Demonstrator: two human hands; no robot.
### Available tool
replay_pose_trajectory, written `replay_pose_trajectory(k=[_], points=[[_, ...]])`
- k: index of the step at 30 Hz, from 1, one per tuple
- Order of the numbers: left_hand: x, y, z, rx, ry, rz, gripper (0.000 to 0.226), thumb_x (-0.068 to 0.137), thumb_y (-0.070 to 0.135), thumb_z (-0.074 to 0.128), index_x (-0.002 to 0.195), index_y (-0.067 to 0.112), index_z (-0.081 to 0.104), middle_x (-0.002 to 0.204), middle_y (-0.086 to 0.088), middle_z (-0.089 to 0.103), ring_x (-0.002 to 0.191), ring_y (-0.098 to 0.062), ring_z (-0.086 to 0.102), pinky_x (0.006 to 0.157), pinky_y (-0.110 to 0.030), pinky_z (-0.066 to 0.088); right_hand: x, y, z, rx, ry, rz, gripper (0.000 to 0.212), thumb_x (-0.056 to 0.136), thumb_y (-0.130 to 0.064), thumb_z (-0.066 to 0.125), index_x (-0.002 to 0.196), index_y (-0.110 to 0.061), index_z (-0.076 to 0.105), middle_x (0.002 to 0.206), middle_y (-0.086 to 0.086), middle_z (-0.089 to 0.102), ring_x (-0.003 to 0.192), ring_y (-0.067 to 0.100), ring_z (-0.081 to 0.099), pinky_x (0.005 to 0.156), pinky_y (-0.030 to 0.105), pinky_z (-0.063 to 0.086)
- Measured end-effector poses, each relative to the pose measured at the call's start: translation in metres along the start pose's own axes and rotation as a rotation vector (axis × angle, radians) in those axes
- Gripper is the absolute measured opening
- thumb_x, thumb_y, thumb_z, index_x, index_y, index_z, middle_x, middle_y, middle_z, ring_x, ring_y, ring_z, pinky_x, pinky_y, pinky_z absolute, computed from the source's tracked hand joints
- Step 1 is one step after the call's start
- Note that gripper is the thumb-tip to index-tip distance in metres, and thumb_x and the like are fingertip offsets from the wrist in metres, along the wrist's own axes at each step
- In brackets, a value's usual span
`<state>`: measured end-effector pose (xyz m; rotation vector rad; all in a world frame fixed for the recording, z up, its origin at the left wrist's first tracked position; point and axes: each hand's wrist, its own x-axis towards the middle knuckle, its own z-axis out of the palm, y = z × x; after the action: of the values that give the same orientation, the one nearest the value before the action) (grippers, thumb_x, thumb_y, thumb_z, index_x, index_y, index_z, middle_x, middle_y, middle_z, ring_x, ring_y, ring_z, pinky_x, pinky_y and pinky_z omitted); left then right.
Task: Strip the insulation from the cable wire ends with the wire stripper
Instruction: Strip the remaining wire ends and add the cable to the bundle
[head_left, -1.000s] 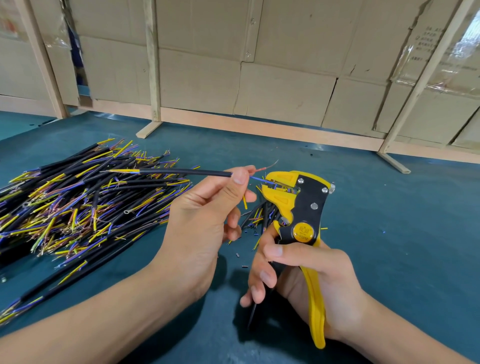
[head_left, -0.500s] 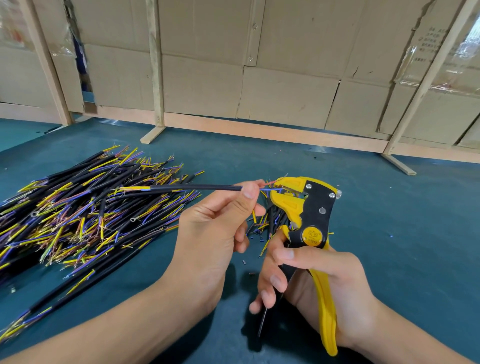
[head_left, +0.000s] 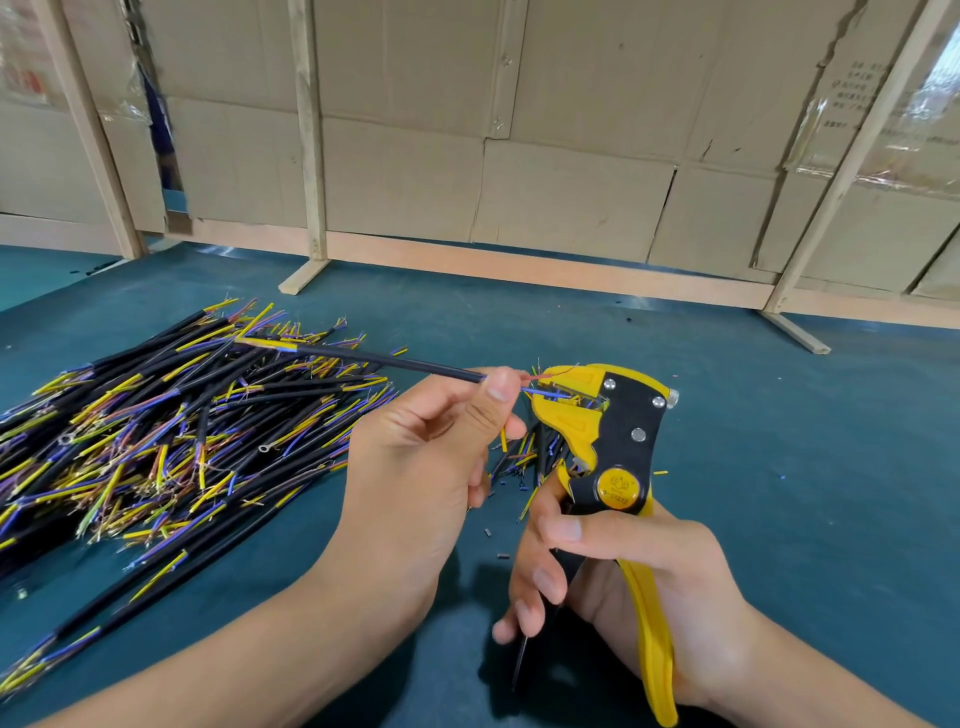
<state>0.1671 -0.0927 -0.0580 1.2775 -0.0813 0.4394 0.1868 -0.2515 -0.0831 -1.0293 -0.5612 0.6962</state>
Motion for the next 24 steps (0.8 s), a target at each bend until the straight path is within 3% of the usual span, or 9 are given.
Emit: replay_pose_trajectory(k=[24], points=[[0.002,-0.0035,-0.0032,-0.015,-0.083,0.039,0.02,0.084,0.035,0.066,0.072,0.022,0.077,0.075,-0.005,0.064,0.048,-0.01,0.036,0.047,-0.027,0.037,-0.0011,-0.0031,0.0048,-0.051,0.004,-0.001,0.014,0.083,-0.012,0.064,0.074,-0.005,0.057,0.061,0.013,0.048,0.055,0.029,0.056,0.07,0.05,0.054]])
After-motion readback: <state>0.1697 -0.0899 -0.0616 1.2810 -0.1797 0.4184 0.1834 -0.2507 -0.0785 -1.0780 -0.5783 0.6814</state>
